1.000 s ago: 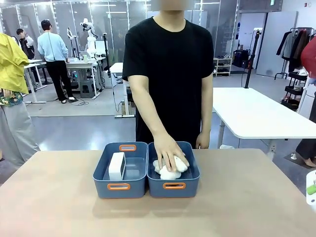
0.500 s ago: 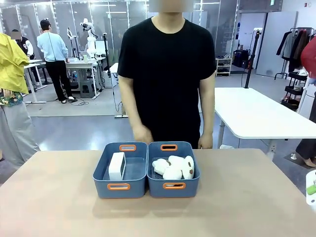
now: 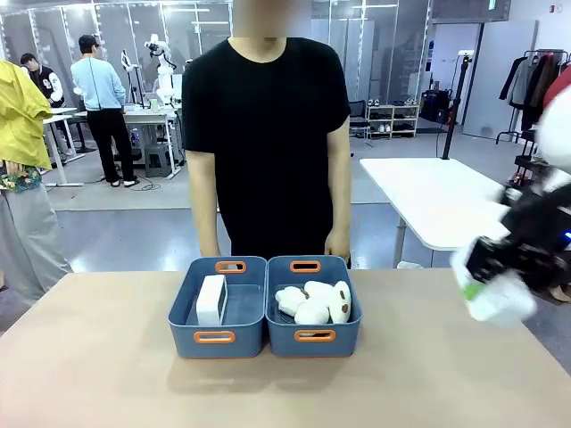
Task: Sort the digital clocks into the basket.
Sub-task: Pick up the Digital clock from the table and place it into the empty Plastic storage basket.
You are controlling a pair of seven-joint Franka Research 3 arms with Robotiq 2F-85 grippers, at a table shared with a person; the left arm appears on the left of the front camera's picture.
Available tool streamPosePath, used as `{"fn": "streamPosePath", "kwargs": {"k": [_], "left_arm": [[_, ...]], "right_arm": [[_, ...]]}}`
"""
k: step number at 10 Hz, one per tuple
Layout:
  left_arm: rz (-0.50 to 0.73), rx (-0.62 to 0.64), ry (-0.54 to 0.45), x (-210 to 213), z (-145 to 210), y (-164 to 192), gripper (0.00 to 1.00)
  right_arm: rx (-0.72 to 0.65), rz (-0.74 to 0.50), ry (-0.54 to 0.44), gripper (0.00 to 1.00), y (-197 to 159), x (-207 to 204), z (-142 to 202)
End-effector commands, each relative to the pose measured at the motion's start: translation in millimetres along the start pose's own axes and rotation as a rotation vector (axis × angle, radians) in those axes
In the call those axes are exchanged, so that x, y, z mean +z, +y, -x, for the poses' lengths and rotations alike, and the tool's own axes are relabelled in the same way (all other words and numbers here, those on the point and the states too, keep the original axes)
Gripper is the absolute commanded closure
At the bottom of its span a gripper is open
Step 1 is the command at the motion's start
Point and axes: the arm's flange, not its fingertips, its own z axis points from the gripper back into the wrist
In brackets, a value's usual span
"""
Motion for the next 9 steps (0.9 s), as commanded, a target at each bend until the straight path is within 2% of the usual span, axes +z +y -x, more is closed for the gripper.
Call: {"fn": "streamPosePath", "kwargs": {"k": [1,3,5,7,9], "left_arm": [[-0.011,0.01,-0.01,-0.9,-2.8,-2.7,0.0],[-0.011,0.01,-0.01,-0.9,-2.8,-2.7,0.0],[-0.011,0.01,-0.01,-0.9,-2.8,-2.7,0.0],[-0.011,0.01,-0.01,-0.9,-2.8,-2.7,0.0],[-0.011,0.01,-0.01,-0.9,-2.8,-2.7,0.0]], "right_arm": [[0.111,-0.006,0.065,0.47,32.4,3.3,-51.5],[0.166,0.053,0.154,0.47,107.3,-25.5,-102.8],[0.261,0.045,0.234,0.47,181.5,-55.4,-122.9],[0.293,0.077,0.203,0.47,250.9,-75.3,-133.9],[0.111,0.017,0.13,0.47,293.1,-103.9,-155.0]]}}
